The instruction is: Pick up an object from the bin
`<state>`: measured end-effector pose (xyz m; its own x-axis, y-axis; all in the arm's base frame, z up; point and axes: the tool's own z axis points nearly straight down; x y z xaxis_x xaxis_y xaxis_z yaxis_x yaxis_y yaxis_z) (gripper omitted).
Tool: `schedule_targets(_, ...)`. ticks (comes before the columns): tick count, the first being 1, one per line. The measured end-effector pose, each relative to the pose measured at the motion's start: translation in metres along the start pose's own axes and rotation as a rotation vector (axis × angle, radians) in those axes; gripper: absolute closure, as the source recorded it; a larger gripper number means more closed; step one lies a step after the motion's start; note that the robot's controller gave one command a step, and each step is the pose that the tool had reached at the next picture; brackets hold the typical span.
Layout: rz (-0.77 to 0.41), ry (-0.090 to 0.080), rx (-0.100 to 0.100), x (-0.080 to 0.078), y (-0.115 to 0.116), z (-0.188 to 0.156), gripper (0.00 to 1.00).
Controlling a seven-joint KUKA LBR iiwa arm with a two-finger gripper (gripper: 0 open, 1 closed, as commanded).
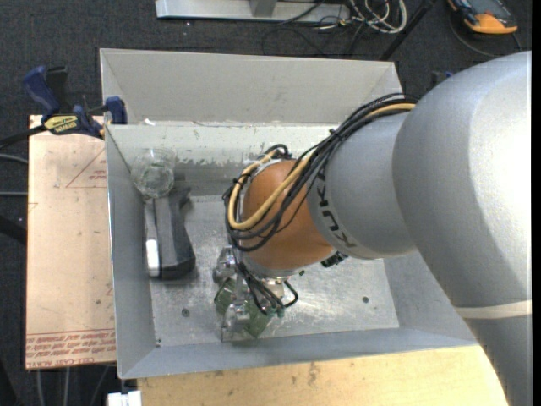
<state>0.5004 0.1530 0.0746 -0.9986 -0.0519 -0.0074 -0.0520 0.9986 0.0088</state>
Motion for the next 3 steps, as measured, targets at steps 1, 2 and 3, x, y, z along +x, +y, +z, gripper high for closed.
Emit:
schedule_targets(1,-0.246,-0.005,-0.002,0.007,-0.028,-0.003,1.00)
schedule_targets(2,-0.246,-0.005,-0.002,0.007,-0.028,-0.003,1.00)
schedule_targets(3,-0.669,0.010,0.004,0.009,-0.088,-0.140,1.00)
